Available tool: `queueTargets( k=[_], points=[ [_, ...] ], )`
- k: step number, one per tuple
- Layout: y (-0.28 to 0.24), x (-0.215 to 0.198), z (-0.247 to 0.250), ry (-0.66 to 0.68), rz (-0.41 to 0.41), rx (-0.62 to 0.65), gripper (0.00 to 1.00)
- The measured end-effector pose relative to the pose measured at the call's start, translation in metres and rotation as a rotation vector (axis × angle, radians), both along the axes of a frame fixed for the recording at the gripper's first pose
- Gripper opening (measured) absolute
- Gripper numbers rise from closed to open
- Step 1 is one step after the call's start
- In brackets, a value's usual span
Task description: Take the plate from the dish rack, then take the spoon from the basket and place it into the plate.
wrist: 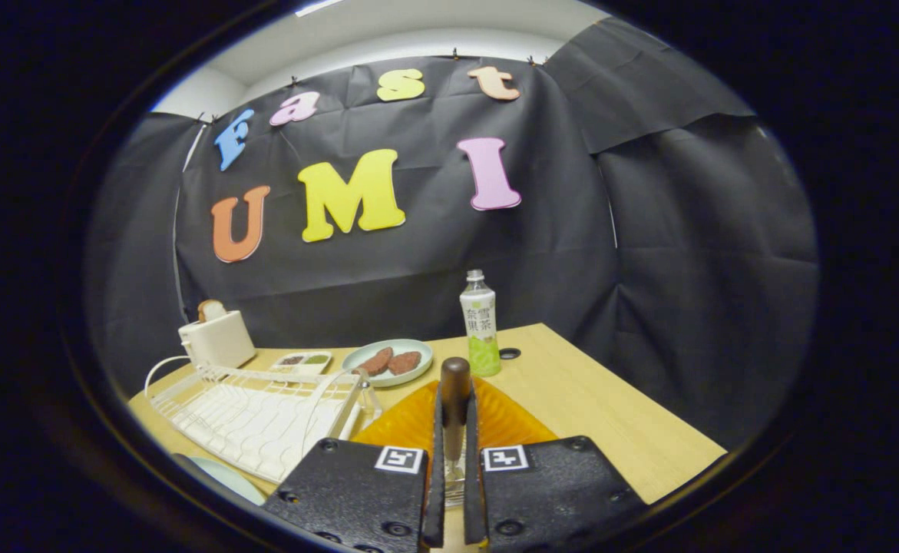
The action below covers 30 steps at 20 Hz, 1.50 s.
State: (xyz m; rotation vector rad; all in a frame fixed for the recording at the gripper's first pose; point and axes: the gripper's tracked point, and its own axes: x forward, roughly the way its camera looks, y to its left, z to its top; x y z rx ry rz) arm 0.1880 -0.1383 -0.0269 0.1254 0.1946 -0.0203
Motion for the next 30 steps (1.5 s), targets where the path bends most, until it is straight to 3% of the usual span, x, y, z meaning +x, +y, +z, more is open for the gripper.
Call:
queueTargets(
  k=[10, 18, 24, 30],
  points=[
    [0.004, -0.022, 0.081, -0.135, -0.025, -0.083, 0.13],
    [0.084, -0.088, 0.142, -0.209, 0.122, -0.084, 0.12],
    [0.148, -0.133, 0.130, -0.180, 0.250, -0.022, 0.12],
    [0.209, -0.156, 0.075, -0.127, 0.324, -0.081, 0.12]
  ],
)
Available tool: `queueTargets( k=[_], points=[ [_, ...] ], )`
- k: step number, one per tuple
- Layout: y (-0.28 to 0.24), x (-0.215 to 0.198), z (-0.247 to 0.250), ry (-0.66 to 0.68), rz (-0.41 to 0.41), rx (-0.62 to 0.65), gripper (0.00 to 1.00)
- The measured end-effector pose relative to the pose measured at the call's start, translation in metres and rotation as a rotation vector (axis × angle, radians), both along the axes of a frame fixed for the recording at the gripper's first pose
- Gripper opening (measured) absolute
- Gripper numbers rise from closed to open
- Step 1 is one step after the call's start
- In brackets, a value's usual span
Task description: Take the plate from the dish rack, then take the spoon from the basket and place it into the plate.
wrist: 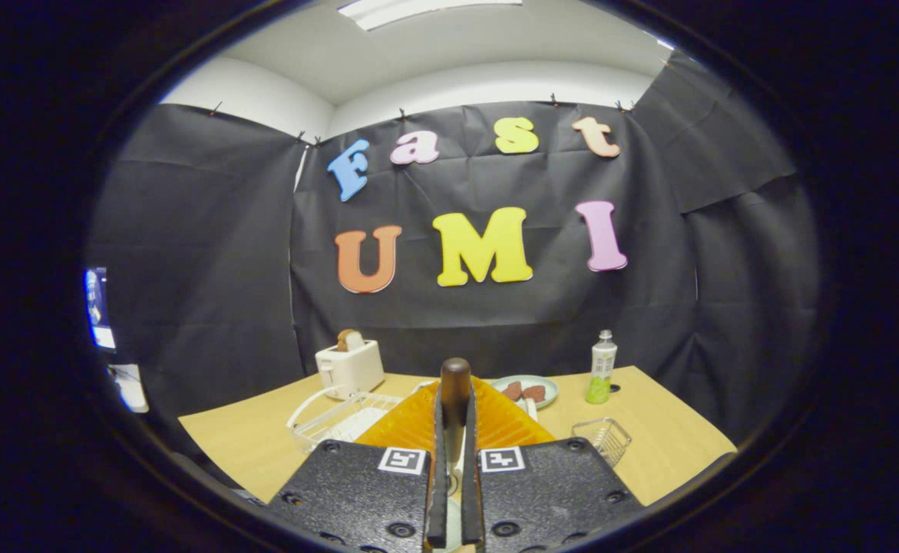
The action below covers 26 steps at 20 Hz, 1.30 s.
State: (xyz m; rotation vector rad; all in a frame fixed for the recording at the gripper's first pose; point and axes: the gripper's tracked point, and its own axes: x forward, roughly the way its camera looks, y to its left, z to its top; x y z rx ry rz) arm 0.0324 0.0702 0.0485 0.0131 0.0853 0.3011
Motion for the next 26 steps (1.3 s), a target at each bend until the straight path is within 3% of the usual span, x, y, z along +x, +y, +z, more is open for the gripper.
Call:
queueTargets(
  k=[10, 20, 22, 26],
  points=[
    [0.062, -0.007, -0.072, 0.082, 0.043, 0.071, 0.13],
    [0.072, 0.000, -0.111, 0.204, 0.064, 0.158, 0.15],
    [0.063, 0.002, -0.103, 0.183, 0.047, 0.148, 0.20],
    [0.041, 0.008, -0.087, 0.108, -0.026, 0.093, 0.71]
  ],
)
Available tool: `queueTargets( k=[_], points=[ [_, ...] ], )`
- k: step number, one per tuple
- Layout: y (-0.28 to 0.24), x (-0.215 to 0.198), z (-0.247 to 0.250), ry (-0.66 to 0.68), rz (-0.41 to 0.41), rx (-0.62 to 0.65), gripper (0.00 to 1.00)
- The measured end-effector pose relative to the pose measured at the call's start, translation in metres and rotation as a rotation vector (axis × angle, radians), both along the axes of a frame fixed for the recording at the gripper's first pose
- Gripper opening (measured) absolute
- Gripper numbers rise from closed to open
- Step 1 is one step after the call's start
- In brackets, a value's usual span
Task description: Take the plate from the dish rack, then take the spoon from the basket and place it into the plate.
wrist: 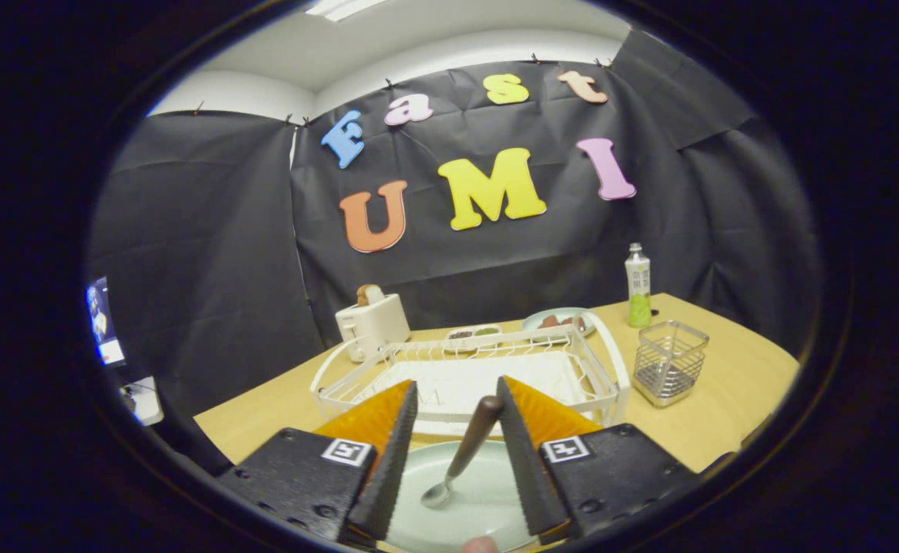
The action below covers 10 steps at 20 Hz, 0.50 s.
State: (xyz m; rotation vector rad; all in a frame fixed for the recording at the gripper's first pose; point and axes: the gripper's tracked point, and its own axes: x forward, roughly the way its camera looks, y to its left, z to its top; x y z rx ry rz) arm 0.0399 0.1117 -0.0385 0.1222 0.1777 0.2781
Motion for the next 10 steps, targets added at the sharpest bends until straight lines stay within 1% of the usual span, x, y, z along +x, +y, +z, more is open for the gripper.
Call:
queueTargets(
  k=[2, 3, 7, 10],
  points=[
    [-0.005, 0.003, 0.010, -0.040, -0.027, -0.028, 0.97],
    [-0.007, 0.004, 0.012, -0.053, -0.035, -0.041, 1.00],
    [-0.008, -0.002, 0.027, -0.112, -0.054, -0.088, 1.00],
    [-0.010, -0.011, 0.038, -0.155, -0.092, -0.114, 1.00]
  ],
)
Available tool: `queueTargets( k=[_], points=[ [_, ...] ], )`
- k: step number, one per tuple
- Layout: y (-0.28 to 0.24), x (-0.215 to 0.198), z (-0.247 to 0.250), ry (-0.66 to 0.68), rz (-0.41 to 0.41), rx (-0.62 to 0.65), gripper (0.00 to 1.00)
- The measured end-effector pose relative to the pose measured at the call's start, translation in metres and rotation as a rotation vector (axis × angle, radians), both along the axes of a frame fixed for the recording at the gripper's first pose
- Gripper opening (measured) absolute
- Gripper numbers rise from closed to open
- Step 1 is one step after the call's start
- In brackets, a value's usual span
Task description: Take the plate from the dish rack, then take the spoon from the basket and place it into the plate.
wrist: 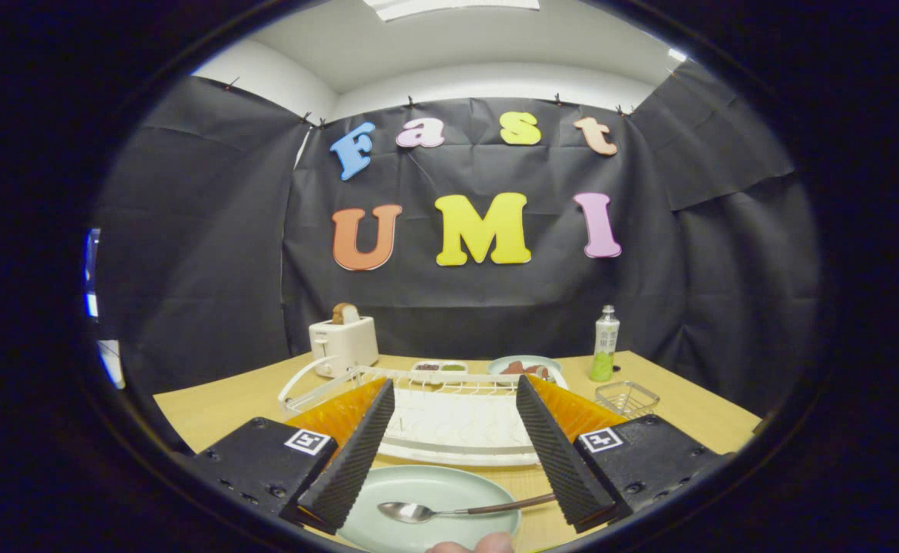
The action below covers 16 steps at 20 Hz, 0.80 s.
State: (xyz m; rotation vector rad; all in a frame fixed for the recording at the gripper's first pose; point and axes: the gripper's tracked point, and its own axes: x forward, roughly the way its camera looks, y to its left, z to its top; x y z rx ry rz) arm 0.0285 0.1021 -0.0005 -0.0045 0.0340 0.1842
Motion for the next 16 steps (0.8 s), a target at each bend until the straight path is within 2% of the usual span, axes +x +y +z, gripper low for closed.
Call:
queueTargets(
  k=[6, 10, 16],
  points=[
    [-0.004, -0.032, 0.023, -0.116, -0.092, 0.009, 1.00],
    [-0.004, -0.047, 0.017, -0.113, -0.109, -0.010, 1.00],
    [0.010, -0.053, 0.014, -0.103, -0.092, 0.053, 1.00]
  ],
)
